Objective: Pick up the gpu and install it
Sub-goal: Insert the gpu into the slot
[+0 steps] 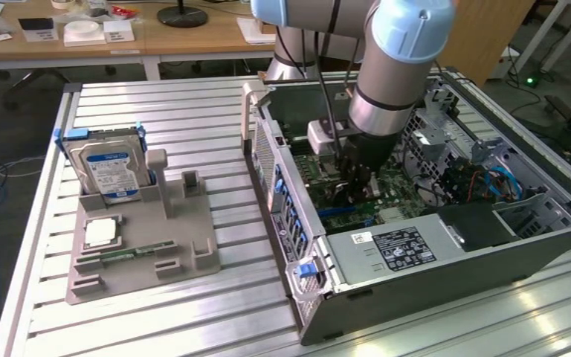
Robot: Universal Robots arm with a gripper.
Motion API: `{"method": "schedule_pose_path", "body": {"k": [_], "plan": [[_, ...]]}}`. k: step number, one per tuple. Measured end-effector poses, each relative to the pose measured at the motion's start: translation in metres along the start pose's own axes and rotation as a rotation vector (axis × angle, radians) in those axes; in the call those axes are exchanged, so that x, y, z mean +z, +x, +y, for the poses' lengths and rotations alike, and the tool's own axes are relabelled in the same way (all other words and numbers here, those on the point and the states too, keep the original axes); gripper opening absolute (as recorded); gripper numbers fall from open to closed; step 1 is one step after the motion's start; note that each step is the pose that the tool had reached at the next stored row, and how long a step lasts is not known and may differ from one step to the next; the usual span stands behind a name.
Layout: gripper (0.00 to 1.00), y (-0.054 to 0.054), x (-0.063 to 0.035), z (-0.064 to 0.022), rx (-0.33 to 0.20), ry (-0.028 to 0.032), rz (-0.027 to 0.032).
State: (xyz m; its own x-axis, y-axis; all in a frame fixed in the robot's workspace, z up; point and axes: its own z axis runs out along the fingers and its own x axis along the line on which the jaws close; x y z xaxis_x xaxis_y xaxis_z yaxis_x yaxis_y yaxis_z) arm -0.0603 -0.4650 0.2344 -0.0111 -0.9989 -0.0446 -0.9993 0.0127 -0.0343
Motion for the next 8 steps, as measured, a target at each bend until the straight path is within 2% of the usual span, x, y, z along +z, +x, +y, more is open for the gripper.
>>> {"method": "schedule_pose_path", "body": {"k": [8], "plan": [[0.28,-0.0001,0.0031,0.0018,0.0,0.0,-0.0001]]}}
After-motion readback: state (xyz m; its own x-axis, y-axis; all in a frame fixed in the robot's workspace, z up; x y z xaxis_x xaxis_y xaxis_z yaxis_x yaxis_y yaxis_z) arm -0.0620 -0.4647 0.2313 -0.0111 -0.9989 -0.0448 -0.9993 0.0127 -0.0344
